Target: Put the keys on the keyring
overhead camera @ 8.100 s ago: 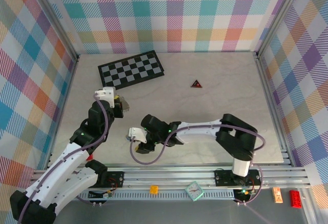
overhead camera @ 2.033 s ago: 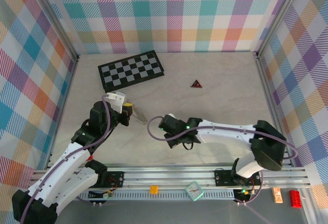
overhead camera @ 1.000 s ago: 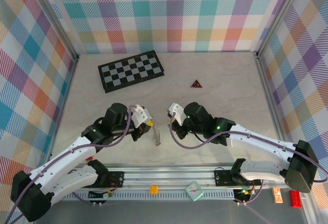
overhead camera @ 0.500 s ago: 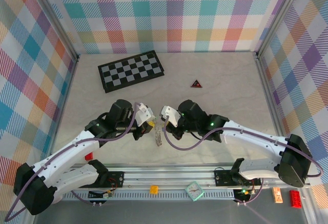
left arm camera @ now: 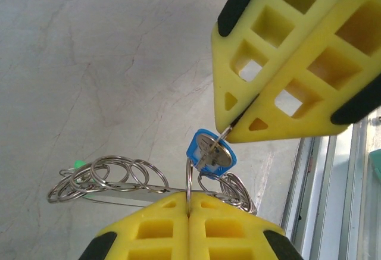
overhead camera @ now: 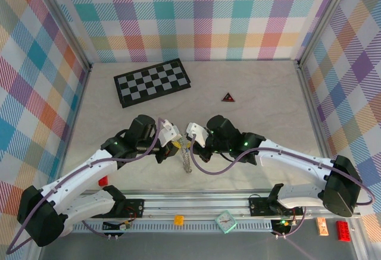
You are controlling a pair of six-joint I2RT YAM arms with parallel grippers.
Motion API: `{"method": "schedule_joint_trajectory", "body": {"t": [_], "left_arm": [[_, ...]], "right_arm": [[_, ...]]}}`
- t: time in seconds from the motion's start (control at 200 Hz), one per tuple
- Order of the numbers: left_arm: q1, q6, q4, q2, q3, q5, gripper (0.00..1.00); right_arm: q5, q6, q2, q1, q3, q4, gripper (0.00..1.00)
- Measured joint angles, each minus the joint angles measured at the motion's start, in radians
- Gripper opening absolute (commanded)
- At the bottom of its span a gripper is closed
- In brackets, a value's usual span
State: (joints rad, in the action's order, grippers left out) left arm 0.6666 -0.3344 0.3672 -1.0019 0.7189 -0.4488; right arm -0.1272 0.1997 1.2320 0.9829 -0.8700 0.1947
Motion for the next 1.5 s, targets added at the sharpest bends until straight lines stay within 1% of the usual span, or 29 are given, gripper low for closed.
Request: {"method": "schedule_joint_trajectory", "body": {"t": [0.32, 0.825, 1.16, 1.335, 1.5], "left_arm": [[0.000, 0.014, -0.001, -0.016, 0.000, -0.007, 0.00], [0.000, 0.024, -0.001, -0.016, 0.000, -0.010, 0.00], [0.000, 0.016, -0.008, -0.005, -0.002, 0.007, 0.00], [0.003, 0.005, -0.033, 0.022, -0.023, 0.024, 0.00], [0.016, 0.000, -0.068, 0.042, -0.046, 0.053, 0.00]], "right_arm": [[-0.023, 0.000, 0.036, 0.000, -0.006, -0.015, 0.00], [0.009, -0.013, 0.049, 0.000, -0.018, -0.036, 0.00], [0.052, -0.064, 0.062, 0.000, -0.023, -0.034, 0.00], [0.049, -0.113, 0.065, -0.004, -0.023, -0.037, 0.00], [0.020, -0.153, 0.070, -0.023, -0.023, -0.036, 0.00]]}}
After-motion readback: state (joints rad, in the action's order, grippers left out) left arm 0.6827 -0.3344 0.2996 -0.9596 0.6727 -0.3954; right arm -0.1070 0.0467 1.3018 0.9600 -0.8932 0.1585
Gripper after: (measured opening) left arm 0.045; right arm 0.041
